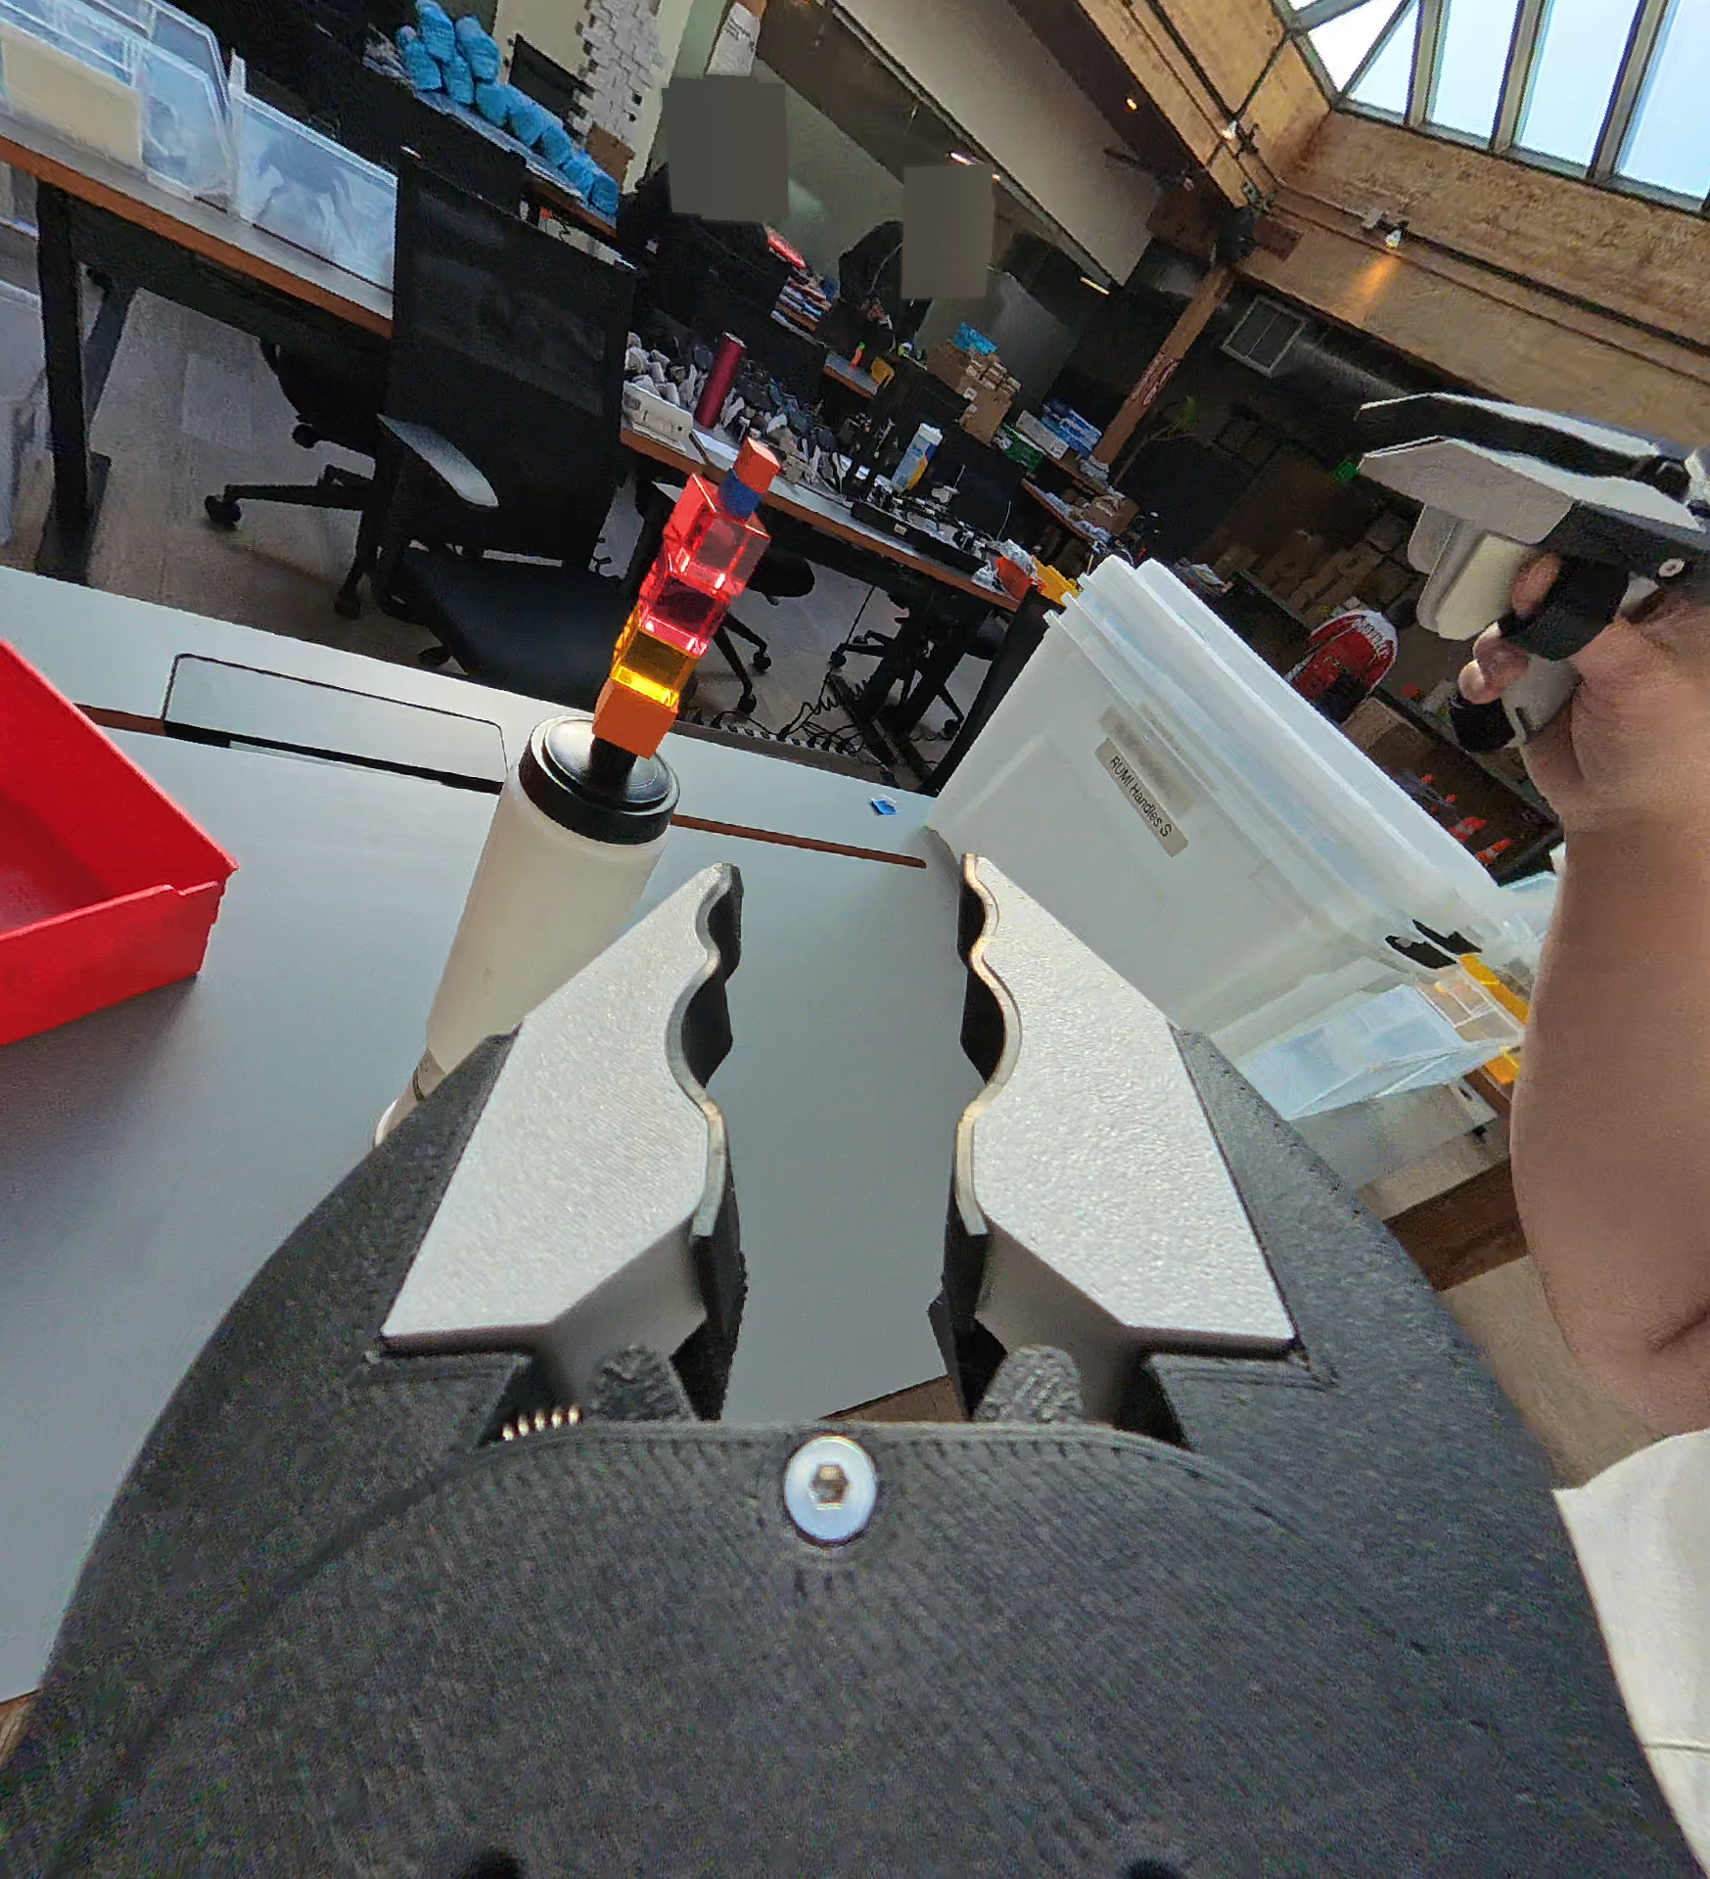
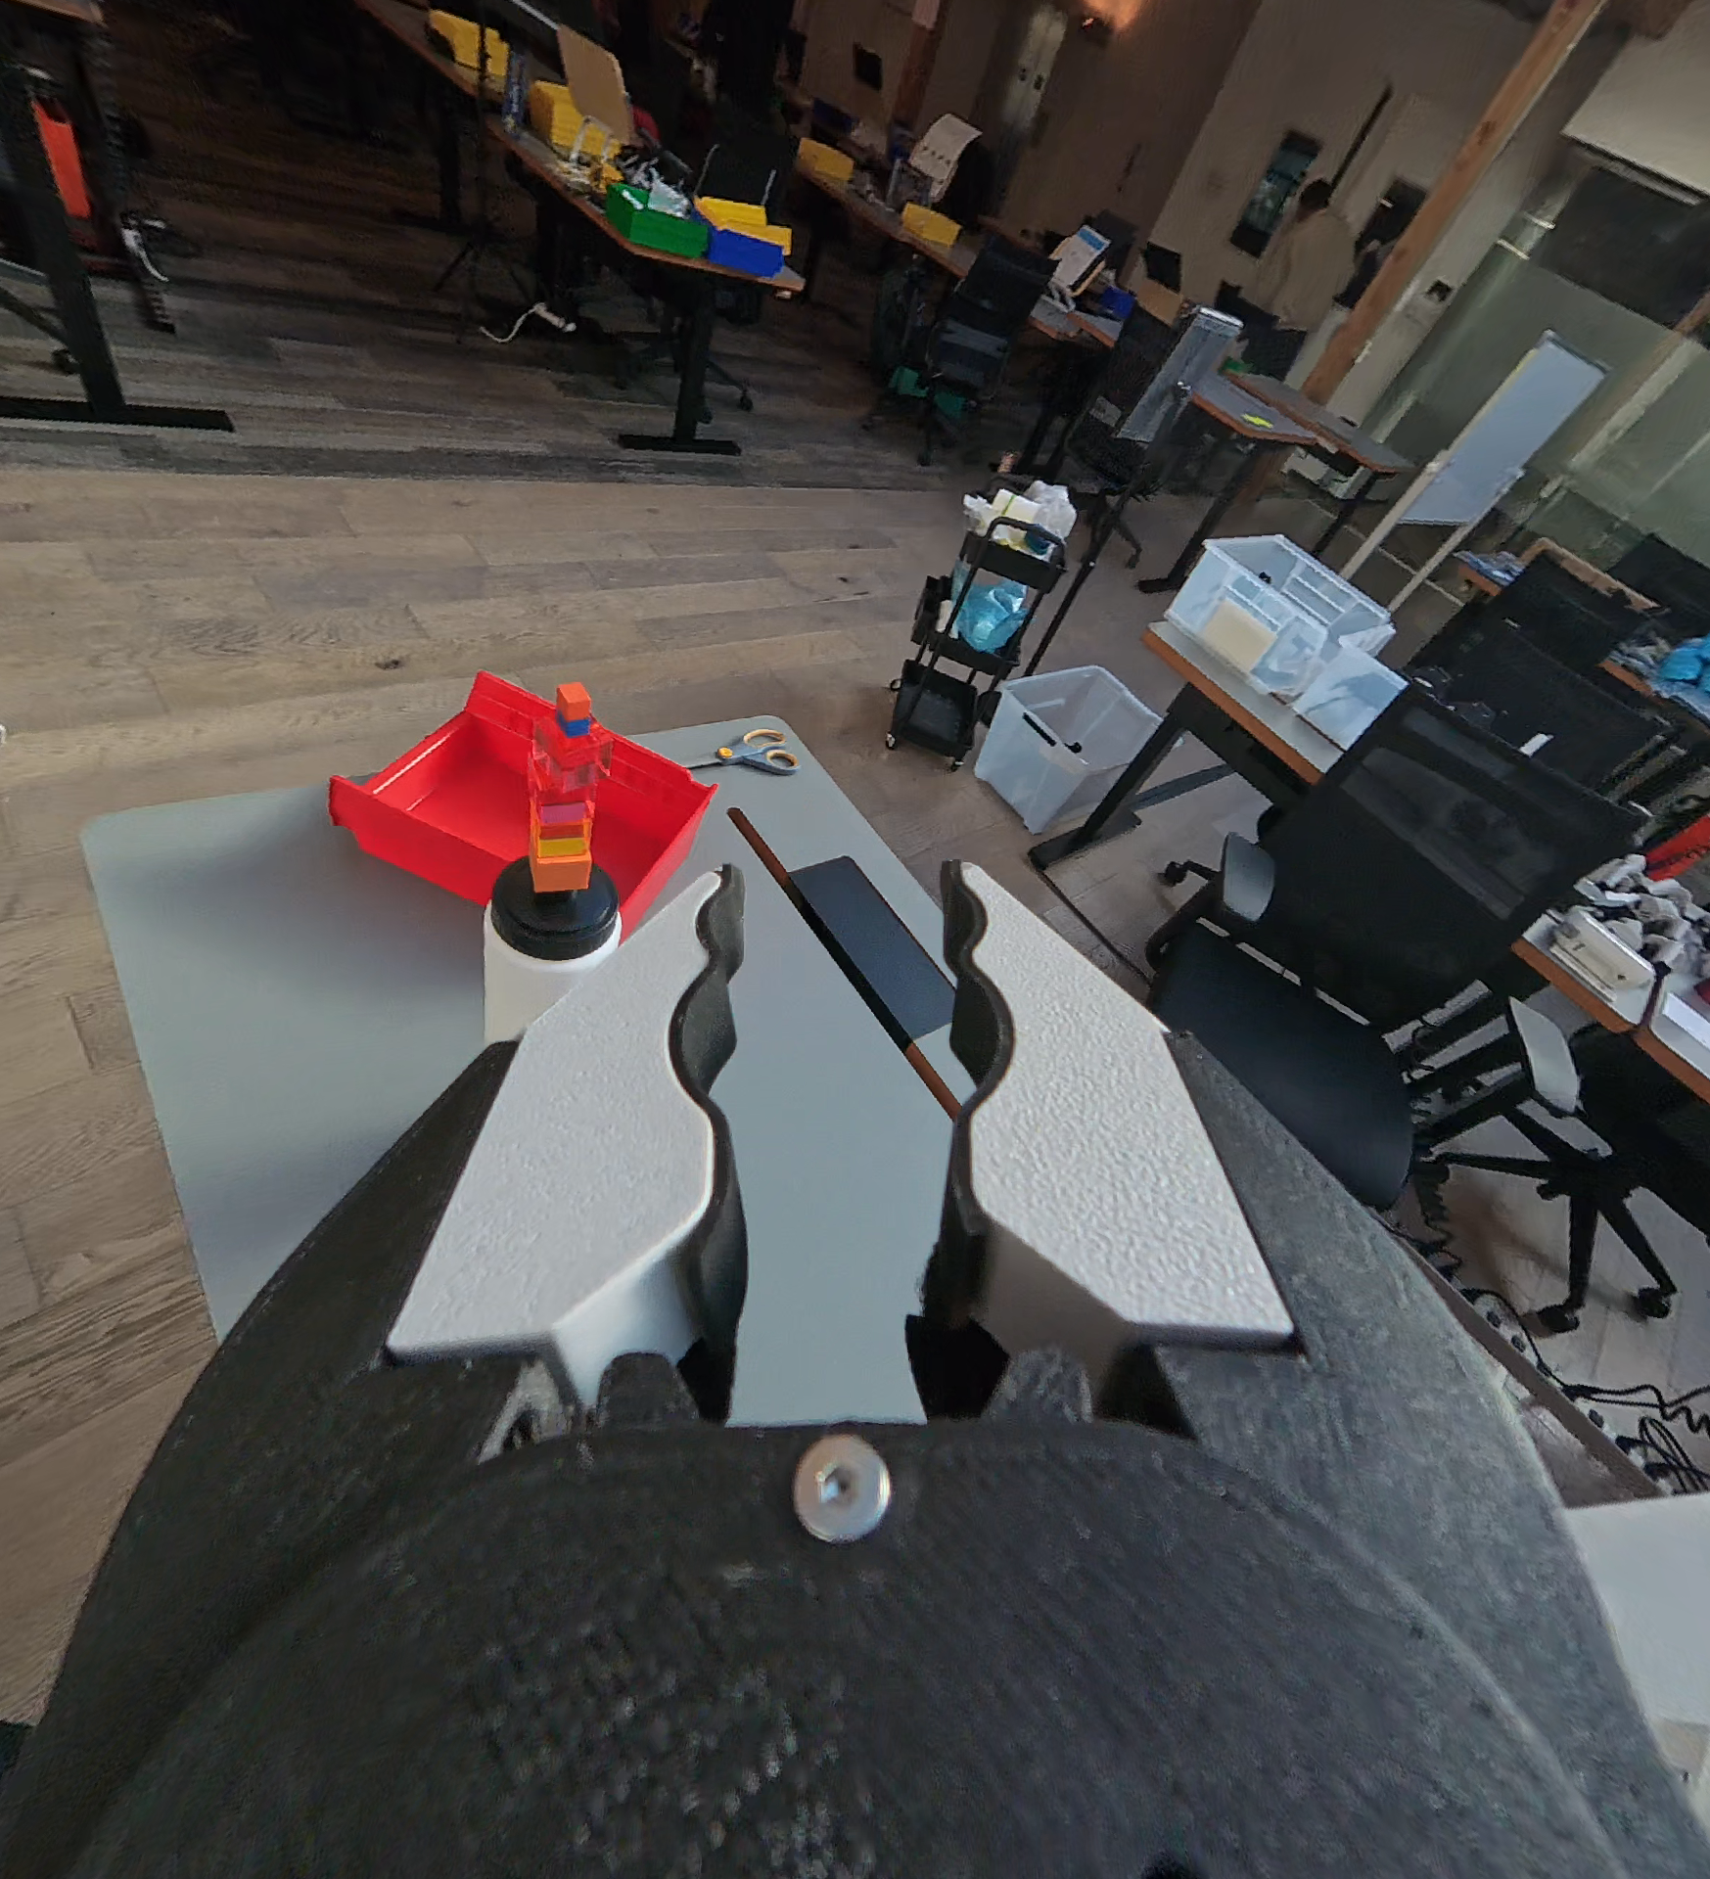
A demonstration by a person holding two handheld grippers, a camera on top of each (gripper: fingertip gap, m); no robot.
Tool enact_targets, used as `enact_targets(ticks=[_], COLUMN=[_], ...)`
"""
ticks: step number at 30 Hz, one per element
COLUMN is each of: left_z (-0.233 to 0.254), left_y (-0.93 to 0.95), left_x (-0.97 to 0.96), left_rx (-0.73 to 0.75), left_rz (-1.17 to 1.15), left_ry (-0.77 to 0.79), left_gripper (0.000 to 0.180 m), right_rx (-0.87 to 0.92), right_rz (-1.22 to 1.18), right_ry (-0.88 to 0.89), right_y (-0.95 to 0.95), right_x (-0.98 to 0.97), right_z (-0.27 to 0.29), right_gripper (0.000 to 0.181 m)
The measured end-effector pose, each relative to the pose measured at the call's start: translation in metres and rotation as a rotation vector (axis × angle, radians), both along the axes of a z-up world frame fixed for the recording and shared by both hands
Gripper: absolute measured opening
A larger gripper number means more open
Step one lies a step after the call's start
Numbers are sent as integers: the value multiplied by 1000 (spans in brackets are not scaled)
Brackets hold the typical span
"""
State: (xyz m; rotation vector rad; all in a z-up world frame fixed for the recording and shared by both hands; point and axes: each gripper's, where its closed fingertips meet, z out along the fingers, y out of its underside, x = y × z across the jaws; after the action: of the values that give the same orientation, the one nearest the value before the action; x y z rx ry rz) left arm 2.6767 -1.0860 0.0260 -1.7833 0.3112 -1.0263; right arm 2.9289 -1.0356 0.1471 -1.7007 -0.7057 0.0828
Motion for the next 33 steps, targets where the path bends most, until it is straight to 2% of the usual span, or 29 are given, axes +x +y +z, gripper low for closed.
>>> enact_targets(ticks=[2,6,10,15,20,25,29,33], left_z=[16,43,53,49,53,83,104,113], left_y=[-9,-45,-93,-160,-224,-272,-307,-341], left_x=[-4,-7,-11,-11,-18,-46,-90,-131], left_rx=[31,67,105,145,160,189,271,295], left_rz=[-3,-25,-13,26,91,141,242,267], left_ry=[23,5,35,102,51,95,188,146], left_gripper=[41,41,42,42,42,46,58,72], right_rx=[36,95,104,115,42,-58,-36,29], right_rz=[-60,-93,-149,-107,-107,-116,-95,30], right_ry=[26,151,231,333,258,369,464,435], right_y=[-33,-105,-173,-269,-356,-417,-432,-438], right_x=[25,52,82,92,101,98,70,-10], right_z=[-9,-24,-41,-55,-108,-141,-136,-119], right_gripper=[43,40,34,28,23,23,34,44])
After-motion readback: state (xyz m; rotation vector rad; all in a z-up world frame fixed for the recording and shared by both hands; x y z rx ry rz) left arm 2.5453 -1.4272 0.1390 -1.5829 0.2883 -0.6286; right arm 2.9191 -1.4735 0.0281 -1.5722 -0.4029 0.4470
